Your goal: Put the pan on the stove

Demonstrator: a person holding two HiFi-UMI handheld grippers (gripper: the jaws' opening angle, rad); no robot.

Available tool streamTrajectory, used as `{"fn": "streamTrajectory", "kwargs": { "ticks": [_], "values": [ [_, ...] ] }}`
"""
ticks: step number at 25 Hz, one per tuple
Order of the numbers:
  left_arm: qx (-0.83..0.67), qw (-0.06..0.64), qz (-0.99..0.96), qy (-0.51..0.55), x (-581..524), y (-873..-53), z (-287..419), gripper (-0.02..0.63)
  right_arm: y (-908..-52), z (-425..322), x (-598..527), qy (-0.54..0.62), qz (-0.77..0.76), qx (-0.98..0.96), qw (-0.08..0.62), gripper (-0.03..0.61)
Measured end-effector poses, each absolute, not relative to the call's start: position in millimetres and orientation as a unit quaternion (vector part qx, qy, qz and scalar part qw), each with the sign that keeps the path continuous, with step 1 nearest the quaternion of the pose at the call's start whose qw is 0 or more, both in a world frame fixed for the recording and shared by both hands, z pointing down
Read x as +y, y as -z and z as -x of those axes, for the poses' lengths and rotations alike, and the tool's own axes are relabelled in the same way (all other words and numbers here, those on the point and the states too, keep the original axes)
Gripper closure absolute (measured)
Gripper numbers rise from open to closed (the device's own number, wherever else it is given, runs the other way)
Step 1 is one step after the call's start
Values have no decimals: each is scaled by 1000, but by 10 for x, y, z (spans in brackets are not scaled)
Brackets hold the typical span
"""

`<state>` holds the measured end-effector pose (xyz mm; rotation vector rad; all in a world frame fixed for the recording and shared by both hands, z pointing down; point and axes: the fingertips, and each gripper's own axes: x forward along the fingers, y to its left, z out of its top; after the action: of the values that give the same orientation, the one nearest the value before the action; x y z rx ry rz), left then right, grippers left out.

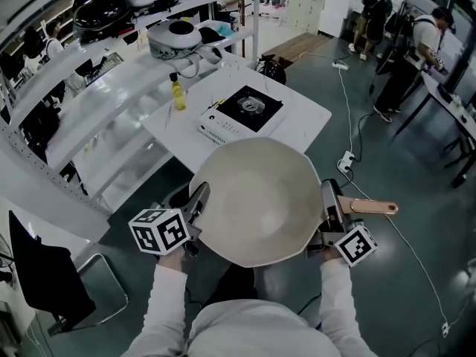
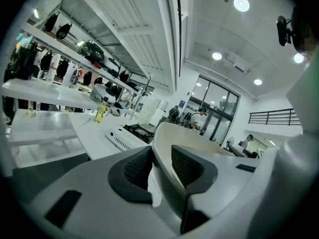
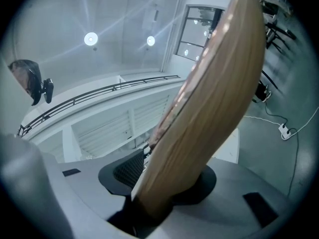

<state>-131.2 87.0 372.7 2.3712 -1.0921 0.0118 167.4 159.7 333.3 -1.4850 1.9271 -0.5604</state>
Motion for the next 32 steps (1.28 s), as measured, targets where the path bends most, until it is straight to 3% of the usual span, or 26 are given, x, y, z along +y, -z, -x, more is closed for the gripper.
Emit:
{"fn": "streamTrajectory", "kwargs": {
  "ticks": [18, 32],
  "values": [
    [-401, 269, -876, -14, -835, -3801, 1004, 488, -3420, -1979, -87, 222, 569, 725, 317, 396],
    [-397, 274, -876, -21, -1571, -3889, 886, 488, -3506, -2088, -798, 228, 572, 721, 319, 399]
  ]
}}
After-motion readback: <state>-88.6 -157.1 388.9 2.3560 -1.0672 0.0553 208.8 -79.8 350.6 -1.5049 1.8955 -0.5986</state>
